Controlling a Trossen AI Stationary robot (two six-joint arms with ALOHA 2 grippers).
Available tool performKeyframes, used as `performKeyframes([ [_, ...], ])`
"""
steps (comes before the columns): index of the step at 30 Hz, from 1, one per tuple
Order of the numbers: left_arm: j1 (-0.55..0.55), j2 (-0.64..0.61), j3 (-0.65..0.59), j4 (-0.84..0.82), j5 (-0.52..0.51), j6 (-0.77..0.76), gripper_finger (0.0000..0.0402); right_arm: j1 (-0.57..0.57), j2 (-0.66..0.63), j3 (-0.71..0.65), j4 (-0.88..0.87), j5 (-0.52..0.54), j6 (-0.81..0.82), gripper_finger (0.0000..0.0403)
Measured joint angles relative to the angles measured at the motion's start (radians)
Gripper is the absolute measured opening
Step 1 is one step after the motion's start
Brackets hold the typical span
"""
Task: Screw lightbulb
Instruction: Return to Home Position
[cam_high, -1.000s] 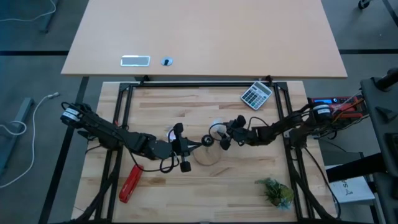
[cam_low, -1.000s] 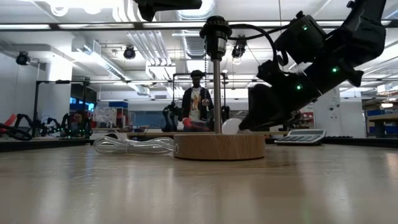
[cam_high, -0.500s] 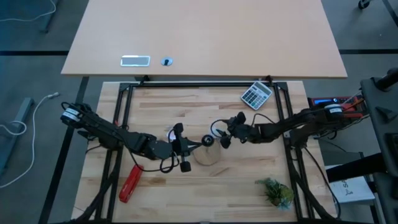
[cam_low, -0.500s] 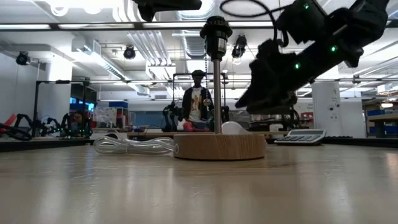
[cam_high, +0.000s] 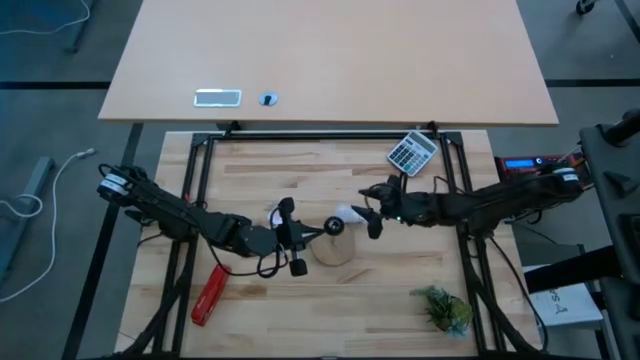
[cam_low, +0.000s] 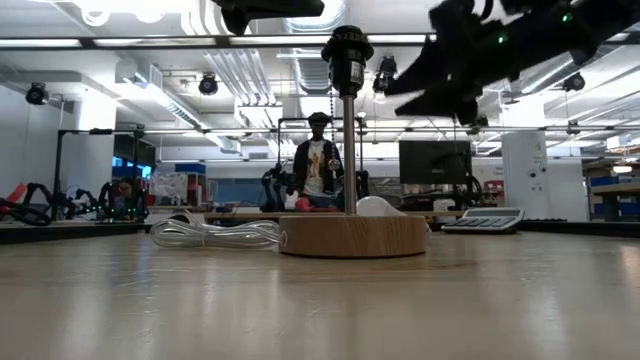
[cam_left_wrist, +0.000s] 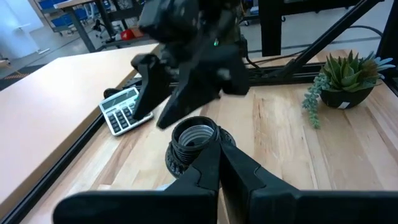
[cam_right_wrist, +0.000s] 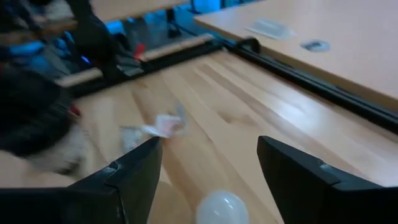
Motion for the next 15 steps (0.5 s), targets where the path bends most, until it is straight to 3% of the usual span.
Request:
performKeyframes([
  [10, 0.0, 0.0, 0.0, 0.001, -0.005, 0.004, 0.0, 0.055, -0.071, 0.016, 0.011, -0.034, -0.103, 0.024],
  [15, -0.025, -0.025, 0.0, -0.087, -0.108, 0.001, 0.0, 0.085, -0.076, 0.037, 0.011, -0.035, -0.146, 0.0223],
])
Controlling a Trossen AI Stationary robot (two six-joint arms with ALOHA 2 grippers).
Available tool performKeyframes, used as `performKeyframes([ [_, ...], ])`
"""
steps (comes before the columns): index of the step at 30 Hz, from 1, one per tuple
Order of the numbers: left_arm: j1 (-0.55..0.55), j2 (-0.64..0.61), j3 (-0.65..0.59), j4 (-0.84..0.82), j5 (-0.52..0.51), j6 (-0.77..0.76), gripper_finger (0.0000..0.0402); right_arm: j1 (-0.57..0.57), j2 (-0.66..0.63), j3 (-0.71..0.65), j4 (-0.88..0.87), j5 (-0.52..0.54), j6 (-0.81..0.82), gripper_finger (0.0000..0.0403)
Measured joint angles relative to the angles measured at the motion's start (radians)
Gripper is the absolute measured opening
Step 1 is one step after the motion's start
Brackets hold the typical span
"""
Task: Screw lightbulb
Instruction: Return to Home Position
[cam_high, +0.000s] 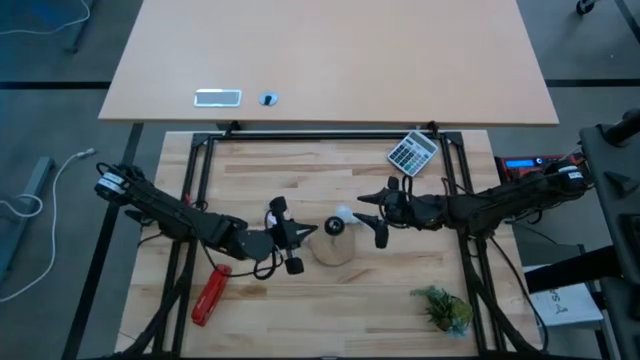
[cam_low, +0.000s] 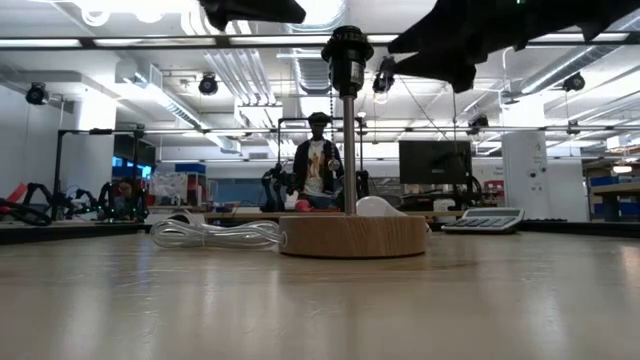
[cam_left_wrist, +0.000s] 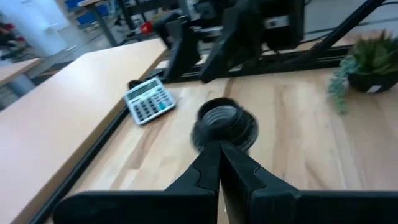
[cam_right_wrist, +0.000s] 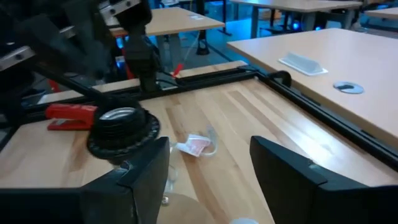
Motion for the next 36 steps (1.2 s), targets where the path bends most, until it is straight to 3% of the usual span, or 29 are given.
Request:
performKeyframes([
  [6, -0.018, -0.032, 0.0, -0.096, -0.031, -0.072, 0.0, 0.015, -0.01, 0.019, -0.029, 0.002, -0.019, 0.0207],
  [18, -0.022, -0.056, 0.0, -0.209, -0.031, -0.14, 0.0, 0.031, -0.142, 0.033, -0.277, 0.002, -0.063, 0.02],
  [29, -0.022, -0.058, 0.0, -0.585, -0.03, -0.535, 0.0, 0.033, -0.245, 0.032, -0.482, 0.011, 0.02, 0.0181],
  [36, -0.026, -0.058, 0.0, -0.596, 0.022, -0.6, 0.0, 0.039, -0.25, 0.031, -0.468, -0.025, -0.065, 0.0169],
])
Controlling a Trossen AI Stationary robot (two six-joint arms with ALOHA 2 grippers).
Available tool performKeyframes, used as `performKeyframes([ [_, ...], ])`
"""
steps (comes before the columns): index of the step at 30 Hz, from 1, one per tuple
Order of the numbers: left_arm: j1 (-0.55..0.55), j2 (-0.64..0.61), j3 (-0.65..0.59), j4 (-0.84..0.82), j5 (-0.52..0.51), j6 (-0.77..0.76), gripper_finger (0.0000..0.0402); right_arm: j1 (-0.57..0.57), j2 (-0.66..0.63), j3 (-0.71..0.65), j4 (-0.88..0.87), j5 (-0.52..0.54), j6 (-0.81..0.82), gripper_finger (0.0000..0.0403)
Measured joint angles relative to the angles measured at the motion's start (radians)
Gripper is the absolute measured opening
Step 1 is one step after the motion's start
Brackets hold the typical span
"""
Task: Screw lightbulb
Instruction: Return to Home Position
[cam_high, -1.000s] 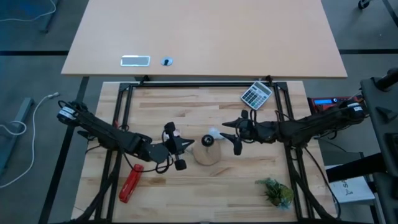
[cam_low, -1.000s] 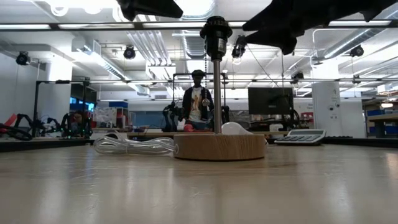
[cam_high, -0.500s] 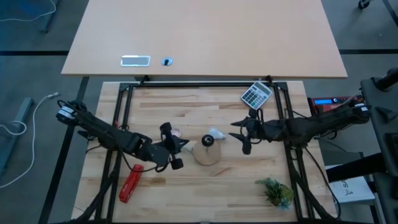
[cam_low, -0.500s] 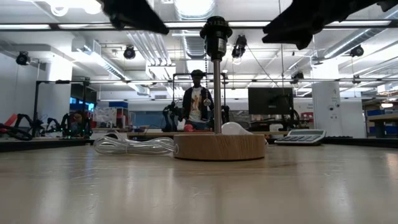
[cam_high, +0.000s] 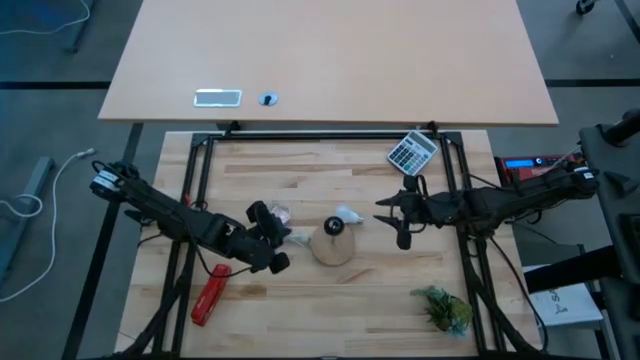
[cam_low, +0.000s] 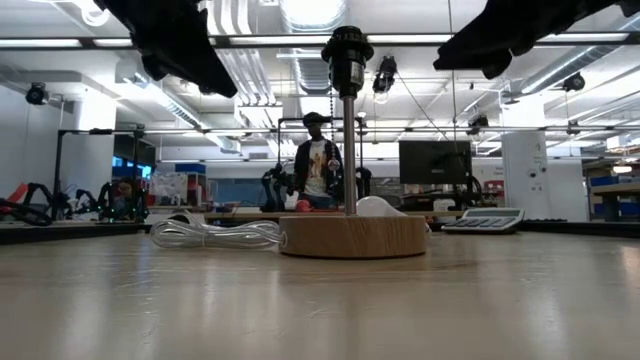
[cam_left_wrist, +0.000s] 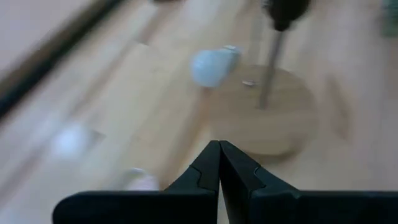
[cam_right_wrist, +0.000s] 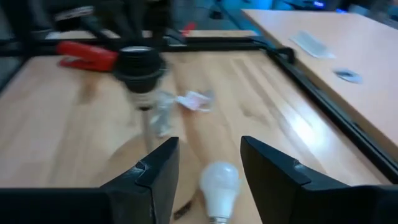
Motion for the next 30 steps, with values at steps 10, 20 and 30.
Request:
performKeyframes([
  [10, 0.005, -0.036, -0.043, 0.546, 0.205, 0.554, 0.0, 0.035, -0.168, -0.083, 0.153, -0.111, -0.082, 0.0163],
  [20, 0.306, -0.232, -0.207, 0.699, 0.566, 0.667, 0.0, -0.064, -0.337, -0.184, 0.362, -0.301, -0.155, 0.0153],
  [30, 0.271, -0.62, -0.35, 0.562, 0.599, 0.665, 0.0, -0.149, -0.433, -0.241, 0.321, -0.316, -0.163, 0.0127],
])
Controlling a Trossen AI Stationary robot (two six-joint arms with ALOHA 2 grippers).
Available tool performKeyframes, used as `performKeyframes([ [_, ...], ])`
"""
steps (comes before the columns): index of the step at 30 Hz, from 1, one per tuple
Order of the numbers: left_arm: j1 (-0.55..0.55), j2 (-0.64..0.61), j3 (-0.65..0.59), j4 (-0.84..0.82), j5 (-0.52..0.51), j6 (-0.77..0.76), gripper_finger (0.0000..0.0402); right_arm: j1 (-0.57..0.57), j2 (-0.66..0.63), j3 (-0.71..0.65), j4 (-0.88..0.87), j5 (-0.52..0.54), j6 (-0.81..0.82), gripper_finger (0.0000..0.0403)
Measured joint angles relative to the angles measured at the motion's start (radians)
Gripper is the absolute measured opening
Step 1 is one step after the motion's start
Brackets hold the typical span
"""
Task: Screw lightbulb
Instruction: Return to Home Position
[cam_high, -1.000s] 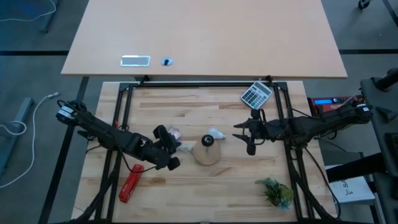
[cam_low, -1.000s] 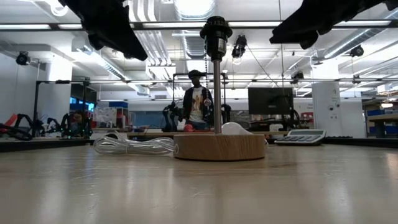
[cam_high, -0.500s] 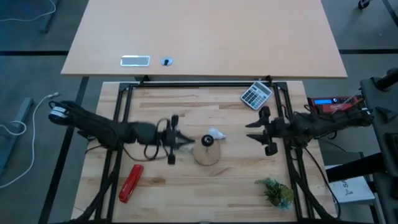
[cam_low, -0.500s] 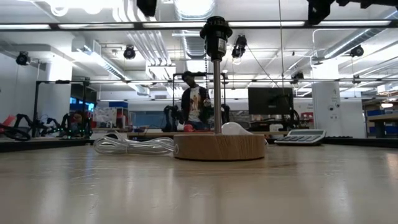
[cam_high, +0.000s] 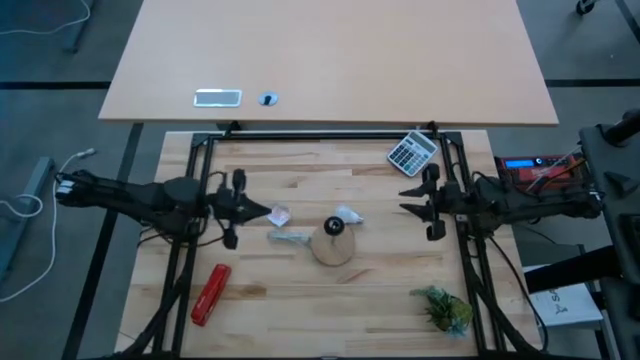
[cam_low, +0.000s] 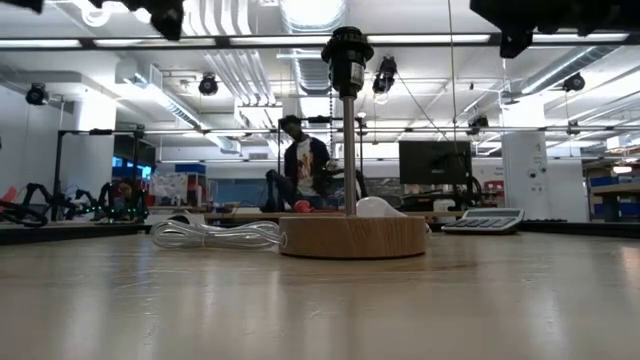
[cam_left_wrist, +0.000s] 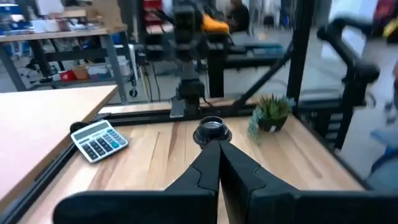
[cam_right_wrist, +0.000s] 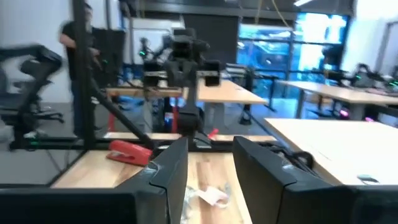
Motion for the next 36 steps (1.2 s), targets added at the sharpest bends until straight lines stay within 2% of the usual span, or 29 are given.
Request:
performKeyframes([
  [3, -0.016, -0.107, -0.084, 0.011, -0.021, -0.062, 0.0, 0.0, -0.046, -0.051, 0.047, -0.048, 0.0, 0.0119],
  [10, -0.027, -0.242, -0.253, 0.111, -0.022, -0.087, 0.0, 0.0, -0.162, -0.173, 0.124, -0.045, -0.004, 0.01],
  [17, -0.027, -0.273, -0.372, 0.213, -0.022, -0.067, 0.0, 0.0, -0.314, -0.249, 0.124, -0.042, 0.008, 0.008],
  [24, -0.027, -0.277, -0.519, 0.451, -0.022, -0.072, 0.0, 0.0, -0.464, -0.323, 0.125, -0.042, 0.016, 0.0059],
  [27, -0.027, -0.276, -0.564, 0.541, -0.022, -0.126, 0.0, 0.0, -0.461, -0.334, 0.118, -0.056, 0.004, 0.005],
  [30, -0.027, -0.264, -0.601, 0.601, -0.022, -0.183, 0.0, 0.0, -0.45, -0.341, 0.126, -0.145, -0.051, 0.0043],
  [32, -0.027, -0.257, -0.61, 0.598, -0.023, -0.196, 0.0, 0.001, -0.455, -0.343, 0.119, -0.178, -0.074, 0.0039],
  [36, -0.027, -0.239, -0.602, 0.523, -0.023, -0.189, 0.0, 0.0, -0.454, -0.343, 0.093, -0.17, -0.057, 0.0034],
])
